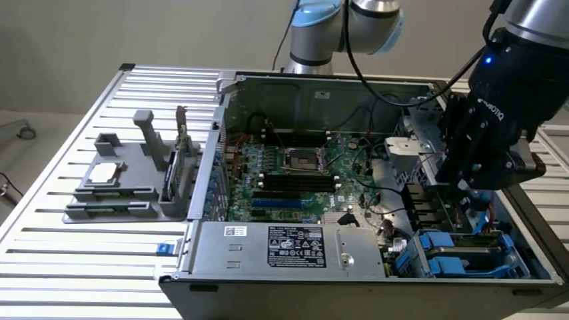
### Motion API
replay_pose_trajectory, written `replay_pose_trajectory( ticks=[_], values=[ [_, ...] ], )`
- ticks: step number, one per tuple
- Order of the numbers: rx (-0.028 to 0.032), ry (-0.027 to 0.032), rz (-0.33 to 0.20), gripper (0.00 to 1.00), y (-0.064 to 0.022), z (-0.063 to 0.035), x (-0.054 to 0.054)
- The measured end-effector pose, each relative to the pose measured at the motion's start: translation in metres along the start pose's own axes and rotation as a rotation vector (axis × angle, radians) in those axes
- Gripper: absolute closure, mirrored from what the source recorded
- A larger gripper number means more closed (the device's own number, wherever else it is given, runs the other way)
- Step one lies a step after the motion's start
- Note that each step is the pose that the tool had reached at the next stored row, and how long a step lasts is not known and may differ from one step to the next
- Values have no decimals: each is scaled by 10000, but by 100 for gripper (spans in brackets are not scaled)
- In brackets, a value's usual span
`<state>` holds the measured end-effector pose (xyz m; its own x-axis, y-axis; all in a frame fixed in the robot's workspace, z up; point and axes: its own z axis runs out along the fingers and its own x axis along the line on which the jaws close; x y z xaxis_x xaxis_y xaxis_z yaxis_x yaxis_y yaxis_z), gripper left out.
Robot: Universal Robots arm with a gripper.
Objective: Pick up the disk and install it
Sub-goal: 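Insert the first disk wire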
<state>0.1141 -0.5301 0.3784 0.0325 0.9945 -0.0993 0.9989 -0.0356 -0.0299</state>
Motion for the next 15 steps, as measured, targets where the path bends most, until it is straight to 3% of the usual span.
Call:
replay_pose_trajectory(
  ticks=[1,2,6,15],
  values=[
    [-2,-71,2,60,0,-21,22],
    [-5,-128,4,67,5,-40,34],
    [-1,-291,9,67,77,-96,48],
    [4,-495,82,67,197,-103,52]
  ],
)
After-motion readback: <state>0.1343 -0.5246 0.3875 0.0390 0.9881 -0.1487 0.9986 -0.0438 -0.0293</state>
